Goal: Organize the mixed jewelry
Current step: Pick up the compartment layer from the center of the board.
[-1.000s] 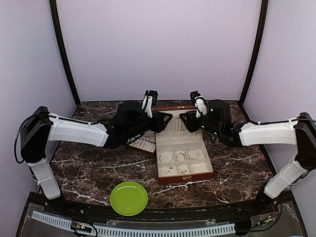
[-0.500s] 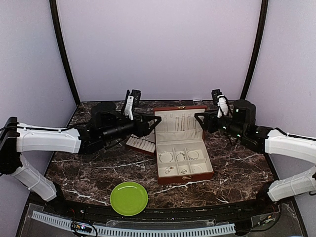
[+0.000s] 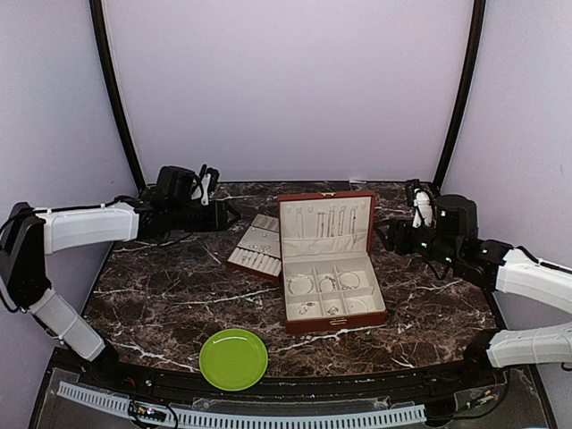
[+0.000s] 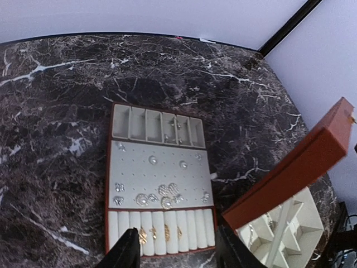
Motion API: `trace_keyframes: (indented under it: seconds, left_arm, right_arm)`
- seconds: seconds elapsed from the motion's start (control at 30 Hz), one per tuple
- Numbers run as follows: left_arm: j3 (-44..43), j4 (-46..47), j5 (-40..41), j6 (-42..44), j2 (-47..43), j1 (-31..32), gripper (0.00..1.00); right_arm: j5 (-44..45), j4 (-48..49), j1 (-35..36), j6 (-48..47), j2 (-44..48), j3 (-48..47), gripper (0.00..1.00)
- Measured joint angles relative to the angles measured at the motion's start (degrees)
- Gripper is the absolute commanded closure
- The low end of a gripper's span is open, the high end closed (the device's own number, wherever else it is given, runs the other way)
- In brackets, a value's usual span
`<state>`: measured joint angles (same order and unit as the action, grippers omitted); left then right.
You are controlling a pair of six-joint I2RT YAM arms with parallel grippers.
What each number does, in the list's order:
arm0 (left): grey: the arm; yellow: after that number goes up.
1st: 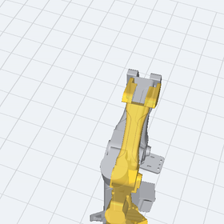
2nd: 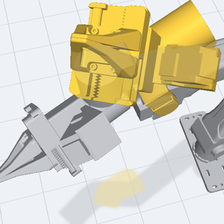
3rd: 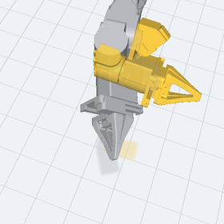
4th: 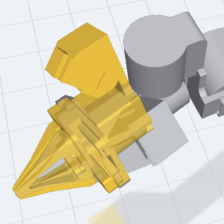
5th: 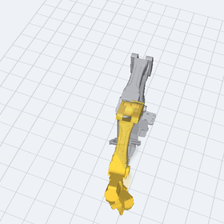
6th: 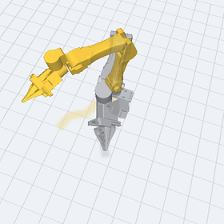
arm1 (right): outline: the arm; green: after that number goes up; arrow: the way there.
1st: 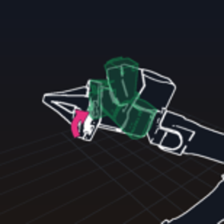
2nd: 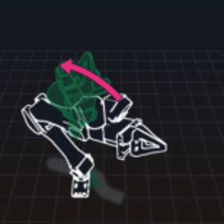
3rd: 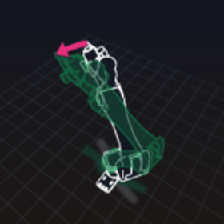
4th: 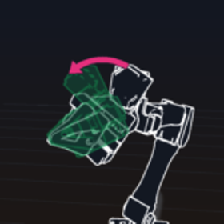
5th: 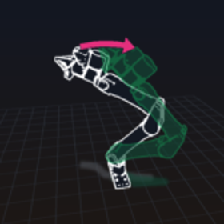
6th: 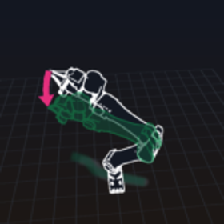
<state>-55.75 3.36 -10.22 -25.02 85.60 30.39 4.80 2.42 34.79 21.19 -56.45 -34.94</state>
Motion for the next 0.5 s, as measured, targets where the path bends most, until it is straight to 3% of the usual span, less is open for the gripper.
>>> trace_keyframes:
  seconds: [0.33, 0.5]
  left_arm:
    - [-29.3, -11.0, 2.3, 8.6, 28.0, -2.1, 0.63]
    - [-39.3, -15.7, 5.2, 11.3, 37.8, -2.5, 0.64]
  right_arm:
    - [1.9, -3.8, 0.0, 1.5, 0.9, 0.2, 0.36]
    - [2.5, -4.2, -0.1, 2.1, 0.5, 0.2, 0.35]
